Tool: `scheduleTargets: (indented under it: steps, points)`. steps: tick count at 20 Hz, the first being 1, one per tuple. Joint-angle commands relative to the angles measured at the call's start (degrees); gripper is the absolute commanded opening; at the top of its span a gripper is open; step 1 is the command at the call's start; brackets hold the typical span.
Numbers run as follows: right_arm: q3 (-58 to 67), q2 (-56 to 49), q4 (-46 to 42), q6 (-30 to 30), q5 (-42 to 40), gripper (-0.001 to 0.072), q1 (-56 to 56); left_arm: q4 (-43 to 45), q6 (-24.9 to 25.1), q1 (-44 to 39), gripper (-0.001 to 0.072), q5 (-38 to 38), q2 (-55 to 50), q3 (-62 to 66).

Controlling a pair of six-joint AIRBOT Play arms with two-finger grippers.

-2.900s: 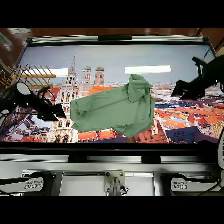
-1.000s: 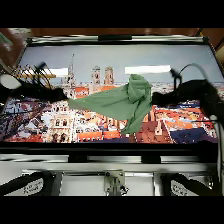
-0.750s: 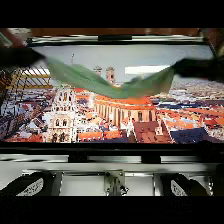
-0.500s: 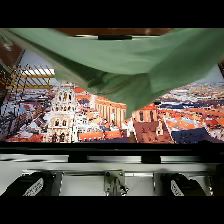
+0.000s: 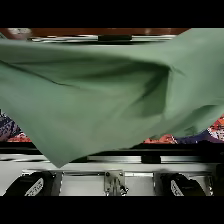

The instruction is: Fold the shirts.

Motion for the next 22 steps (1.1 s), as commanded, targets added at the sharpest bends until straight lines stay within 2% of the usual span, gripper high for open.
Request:
scheduleTargets:
  steps: [1, 3, 5, 7, 9, 11, 13, 15, 18, 19, 20, 21, 22]
  points:
    - [0.0, -7.1, -5.0, 3.9, -12.3, 0.0063, 0.0, 8.6, -0.2, 0.0, 0.0031, -1.7, -2.6, -9.0]
    - [-1.7, -15.0, -4.8, 5.7, -20.5, 0.0062, 0.1, 9.7, -0.2, 0.0, 0.0031, 0.4, -7.5, -14.7]
    - [-4.4, -23.6, -4.0, 6.4, -21.4, 0.0063, 0.1, 9.0, -0.2, -0.1, 0.0032, 4.3, -14.7, -16.9]
    - [-5.0, -32.9, -2.4, 6.4, -16.7, 0.0063, 0.1, 7.8, -0.2, -0.1, 0.0032, 8.7, -22.7, -16.8]
    - [-5.0, -41.3, 1.7, 6.4, -7.9, 0.0063, 0.1, 7.8, -0.7, -0.1, 0.0032, 12.4, -30.2, -16.9]
    - [-5.0, -48.3, 7.9, 6.8, 0.9, 0.0063, 0.1, 6.7, -2.8, -0.1, 0.0032, 13.7, -37.2, -16.9]
    - [-5.0, -53.6, 12.9, 9.5, 7.3, 0.0063, 0.1, 3.9, -2.8, -0.1, 0.0032, 13.7, -42.9, -16.9]
    - [-5.0, -57.3, 14.5, 11.5, 9.6, 0.0063, 0.1, 0.9, -2.8, -0.1, 0.0032, 13.7, -47.1, -16.9]
    - [-5.0, -60.6, 14.4, 11.9, 6.6, 0.0063, 0.1, -2.3, -3.3, -0.1, 0.0033, 13.6, -51.2, -16.9]
    - [-5.0, -61.3, 14.8, 12.3, 4.6, 0.0065, 0.1, -3.4, -5.5, -0.1, 0.0037, 13.3, -51.9, -16.9]
    - [-5.0, -61.3, 14.8, 12.5, 3.0, 0.0116, 0.1, -4.3, -6.8, -0.1, 0.0154, 12.5, -52.2, -16.8]
    - [-5.0, -60.6, 14.9, 12.5, 1.5, 0.0307, 0.1, -4.8, -6.8, 0.0, 0.0396, 10.2, -52.1, -16.5]
    - [-5.0, -59.1, 14.5, 11.2, -1.0, 0.0542, -0.5, -4.8, -6.4, 0.5, 0.0546, 4.6, -52.0, -15.2]
